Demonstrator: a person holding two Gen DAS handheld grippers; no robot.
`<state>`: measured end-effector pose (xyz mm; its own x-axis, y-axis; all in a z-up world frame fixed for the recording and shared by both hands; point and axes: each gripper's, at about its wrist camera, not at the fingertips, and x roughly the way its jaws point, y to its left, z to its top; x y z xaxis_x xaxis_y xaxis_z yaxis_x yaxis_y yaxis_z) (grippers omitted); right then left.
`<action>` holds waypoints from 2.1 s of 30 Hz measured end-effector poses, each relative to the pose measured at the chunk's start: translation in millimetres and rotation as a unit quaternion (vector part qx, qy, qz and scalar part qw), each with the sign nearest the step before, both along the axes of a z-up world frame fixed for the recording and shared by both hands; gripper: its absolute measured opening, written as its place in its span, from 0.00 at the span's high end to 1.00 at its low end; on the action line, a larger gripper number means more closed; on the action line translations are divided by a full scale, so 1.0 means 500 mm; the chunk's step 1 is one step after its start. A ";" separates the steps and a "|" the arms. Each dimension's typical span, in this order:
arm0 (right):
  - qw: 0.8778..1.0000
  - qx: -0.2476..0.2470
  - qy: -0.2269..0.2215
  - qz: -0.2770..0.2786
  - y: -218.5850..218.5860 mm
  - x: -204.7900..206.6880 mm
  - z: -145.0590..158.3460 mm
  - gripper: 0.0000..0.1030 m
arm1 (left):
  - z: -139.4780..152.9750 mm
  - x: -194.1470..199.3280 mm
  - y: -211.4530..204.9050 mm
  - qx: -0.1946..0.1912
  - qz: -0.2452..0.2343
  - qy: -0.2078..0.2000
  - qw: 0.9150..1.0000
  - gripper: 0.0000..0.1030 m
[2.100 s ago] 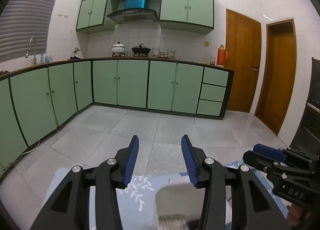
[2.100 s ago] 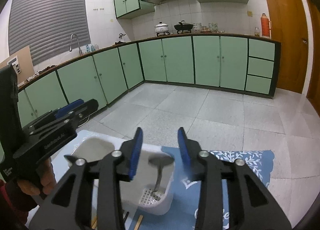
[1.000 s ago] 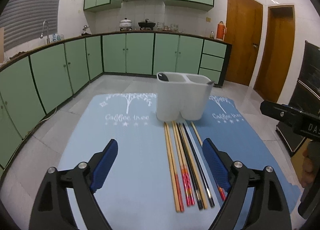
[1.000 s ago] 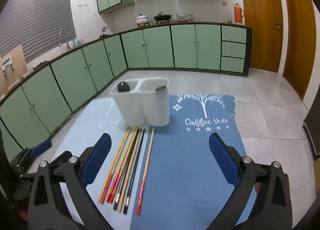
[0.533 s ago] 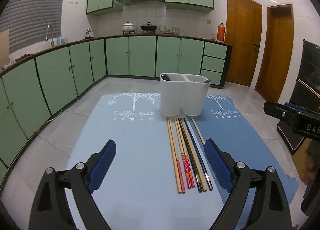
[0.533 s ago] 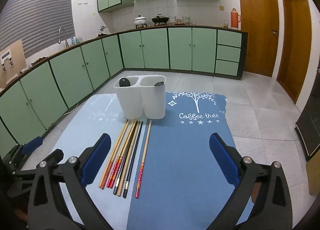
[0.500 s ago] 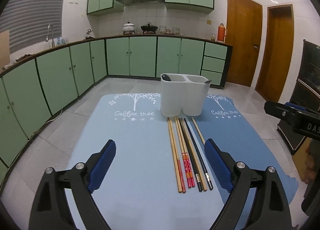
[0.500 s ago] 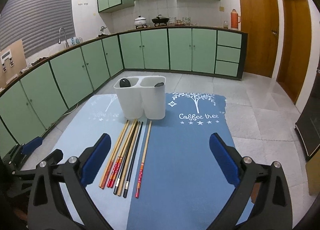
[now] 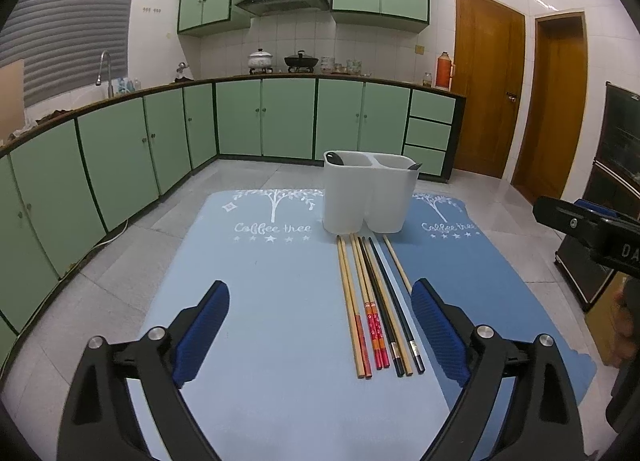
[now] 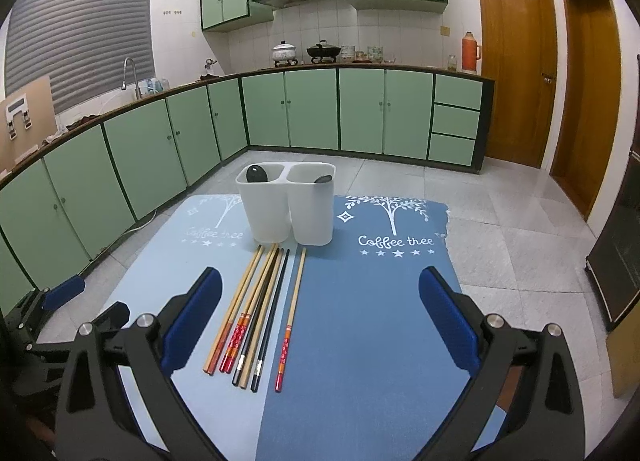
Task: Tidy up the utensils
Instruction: 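Withdraw both tools from the holder back over the chopsticks, then grasp a plain wooden chopstick with the left tool while the right grasps a red-patterned chopstick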
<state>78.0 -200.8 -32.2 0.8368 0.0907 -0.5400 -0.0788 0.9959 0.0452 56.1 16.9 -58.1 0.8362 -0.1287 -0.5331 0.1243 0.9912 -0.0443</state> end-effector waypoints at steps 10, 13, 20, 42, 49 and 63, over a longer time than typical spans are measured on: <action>0.997 0.026 0.075 -0.013 -0.014 0.009 -0.150 0.07 | -0.079 0.014 0.004 0.028 0.006 0.051 0.998 0.09; 0.996 0.021 0.092 -0.007 -0.007 0.004 -0.201 0.07 | -0.106 0.014 0.004 0.035 0.005 0.064 0.997 0.09; 0.991 0.022 0.132 0.016 0.030 0.003 -0.289 0.27 | -0.165 0.021 0.002 0.036 0.004 0.100 0.994 0.09; 0.992 -0.023 0.120 0.041 0.072 0.017 -0.317 0.79 | -0.220 0.051 -0.027 0.051 -0.015 0.131 0.990 0.09; 0.992 -0.009 0.122 0.040 0.067 0.018 -0.317 0.81 | -0.232 0.071 -0.035 0.055 -0.017 0.146 0.988 0.10; 0.992 -0.005 0.123 0.041 0.067 0.017 -0.319 0.80 | -0.236 0.075 -0.027 0.052 -0.012 0.153 0.987 0.10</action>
<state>86.7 -167.1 -191.7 0.6703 0.1458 -0.7276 -0.1464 0.9872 0.0630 93.4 3.2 -176.0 0.6307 -0.0782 -0.7721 0.1449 0.9893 0.0181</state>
